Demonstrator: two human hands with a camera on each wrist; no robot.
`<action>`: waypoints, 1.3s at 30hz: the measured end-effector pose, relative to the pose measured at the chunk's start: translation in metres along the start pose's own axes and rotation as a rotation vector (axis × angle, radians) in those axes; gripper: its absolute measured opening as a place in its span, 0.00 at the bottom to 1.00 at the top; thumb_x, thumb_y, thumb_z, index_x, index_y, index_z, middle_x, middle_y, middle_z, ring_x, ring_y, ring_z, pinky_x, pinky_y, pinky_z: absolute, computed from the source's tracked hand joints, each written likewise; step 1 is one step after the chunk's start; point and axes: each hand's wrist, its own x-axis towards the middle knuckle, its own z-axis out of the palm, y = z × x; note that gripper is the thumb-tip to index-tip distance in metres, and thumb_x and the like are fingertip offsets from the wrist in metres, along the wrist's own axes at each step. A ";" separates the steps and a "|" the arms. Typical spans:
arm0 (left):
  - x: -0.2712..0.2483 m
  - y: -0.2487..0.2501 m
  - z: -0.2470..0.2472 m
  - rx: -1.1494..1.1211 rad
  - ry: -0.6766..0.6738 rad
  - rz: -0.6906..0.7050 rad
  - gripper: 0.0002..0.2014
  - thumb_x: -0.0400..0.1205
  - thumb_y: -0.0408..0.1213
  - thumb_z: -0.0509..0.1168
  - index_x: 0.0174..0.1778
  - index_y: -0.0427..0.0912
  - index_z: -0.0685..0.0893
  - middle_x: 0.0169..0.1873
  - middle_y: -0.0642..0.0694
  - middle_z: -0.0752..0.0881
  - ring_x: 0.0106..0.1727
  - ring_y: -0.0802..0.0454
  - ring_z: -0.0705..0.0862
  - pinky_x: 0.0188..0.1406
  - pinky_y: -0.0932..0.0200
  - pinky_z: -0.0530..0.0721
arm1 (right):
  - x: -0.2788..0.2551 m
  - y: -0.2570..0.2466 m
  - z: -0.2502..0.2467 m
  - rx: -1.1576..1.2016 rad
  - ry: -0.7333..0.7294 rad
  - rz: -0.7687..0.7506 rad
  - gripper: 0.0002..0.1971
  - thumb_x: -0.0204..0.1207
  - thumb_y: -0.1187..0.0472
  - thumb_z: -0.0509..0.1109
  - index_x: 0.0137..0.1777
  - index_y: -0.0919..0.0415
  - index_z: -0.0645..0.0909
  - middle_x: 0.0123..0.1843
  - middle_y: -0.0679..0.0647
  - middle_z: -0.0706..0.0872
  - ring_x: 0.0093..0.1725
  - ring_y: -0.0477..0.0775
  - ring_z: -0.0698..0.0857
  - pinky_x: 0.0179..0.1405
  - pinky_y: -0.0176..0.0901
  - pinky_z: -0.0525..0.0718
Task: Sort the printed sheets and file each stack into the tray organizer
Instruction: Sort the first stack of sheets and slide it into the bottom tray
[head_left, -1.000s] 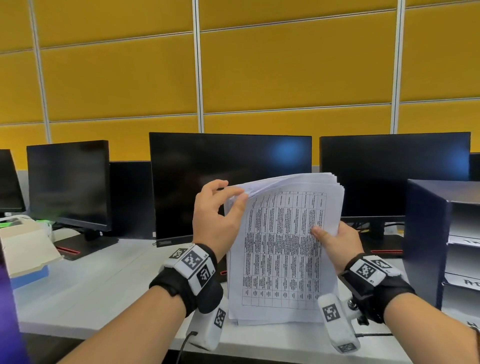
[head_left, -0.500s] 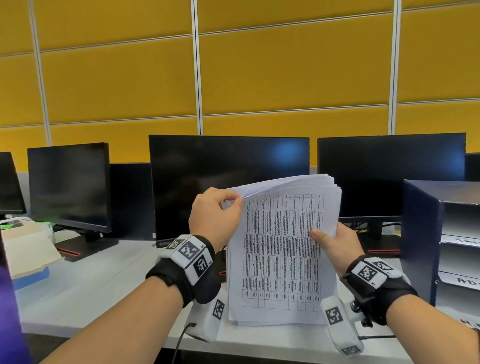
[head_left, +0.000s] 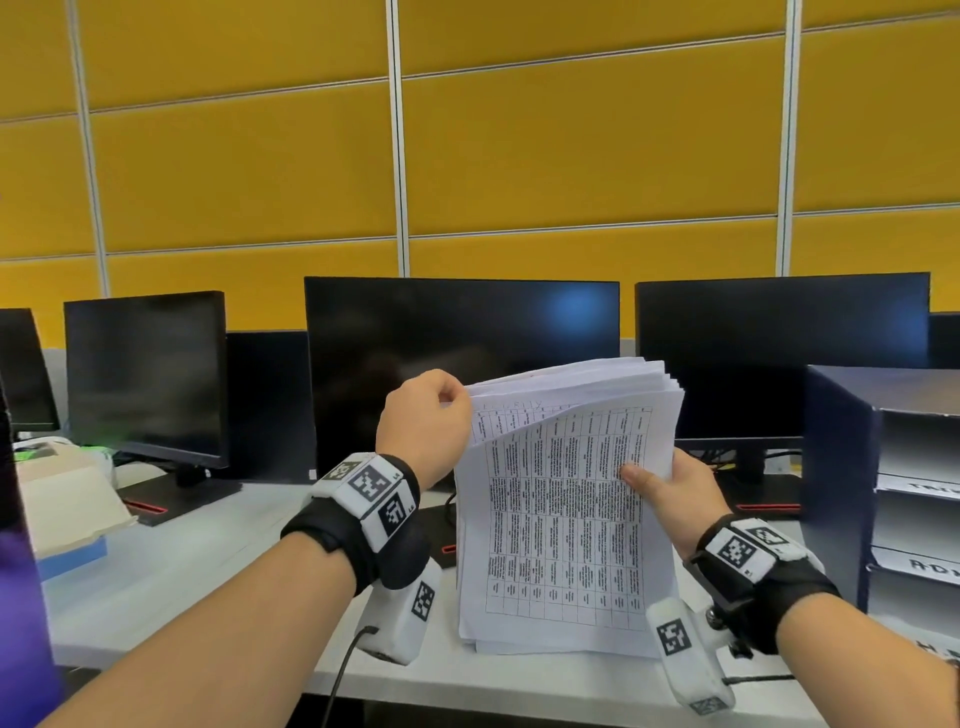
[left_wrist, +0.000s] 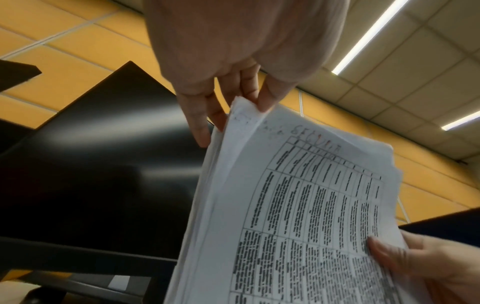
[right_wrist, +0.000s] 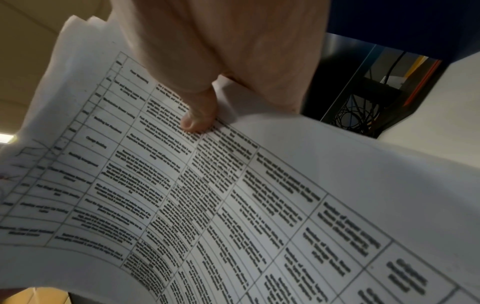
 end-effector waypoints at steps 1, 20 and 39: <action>0.000 -0.001 0.000 0.012 0.003 0.020 0.06 0.85 0.40 0.61 0.43 0.48 0.82 0.40 0.53 0.84 0.45 0.54 0.83 0.45 0.56 0.86 | 0.000 0.000 0.000 0.003 -0.003 -0.001 0.16 0.77 0.66 0.70 0.64 0.64 0.80 0.58 0.58 0.88 0.57 0.59 0.86 0.64 0.63 0.81; -0.009 -0.017 0.009 0.245 0.060 0.429 0.06 0.80 0.34 0.69 0.45 0.46 0.91 0.42 0.52 0.90 0.45 0.50 0.86 0.47 0.51 0.87 | 0.000 0.003 -0.001 0.002 0.011 0.017 0.17 0.77 0.64 0.70 0.65 0.63 0.80 0.58 0.57 0.88 0.58 0.57 0.86 0.64 0.62 0.81; -0.012 -0.029 0.004 0.158 0.073 0.295 0.08 0.83 0.32 0.61 0.44 0.49 0.81 0.38 0.48 0.84 0.40 0.46 0.82 0.39 0.48 0.84 | -0.004 0.001 -0.001 0.000 0.013 -0.007 0.15 0.77 0.65 0.70 0.64 0.63 0.80 0.58 0.56 0.88 0.57 0.56 0.86 0.65 0.59 0.80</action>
